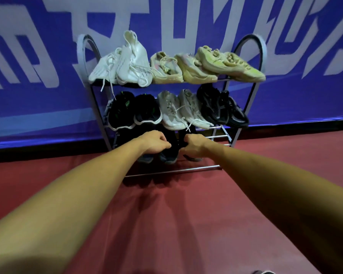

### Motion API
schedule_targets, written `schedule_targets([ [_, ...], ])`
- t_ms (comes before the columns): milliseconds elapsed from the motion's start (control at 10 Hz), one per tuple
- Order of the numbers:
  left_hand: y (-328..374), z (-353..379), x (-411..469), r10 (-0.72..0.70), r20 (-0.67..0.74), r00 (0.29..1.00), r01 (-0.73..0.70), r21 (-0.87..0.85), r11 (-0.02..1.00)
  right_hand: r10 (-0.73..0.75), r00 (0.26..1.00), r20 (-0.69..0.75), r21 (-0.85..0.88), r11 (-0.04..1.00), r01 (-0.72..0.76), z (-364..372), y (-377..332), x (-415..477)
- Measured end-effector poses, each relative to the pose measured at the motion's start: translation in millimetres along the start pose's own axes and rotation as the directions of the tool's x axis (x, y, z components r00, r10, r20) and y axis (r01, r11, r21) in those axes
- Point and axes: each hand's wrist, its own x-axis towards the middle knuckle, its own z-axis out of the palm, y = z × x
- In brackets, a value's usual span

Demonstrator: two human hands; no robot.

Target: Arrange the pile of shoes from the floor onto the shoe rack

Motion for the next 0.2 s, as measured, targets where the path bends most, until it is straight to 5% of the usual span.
schedule_targets([
  [200, 35.2, -41.3, -46.8, 0.041, -0.028, 0.999, -0.039, 0.080, 0.996, -0.010, 0.998, -0.055, -0.016, 1.000, 0.009, -36.2, -14.1, -35.8],
])
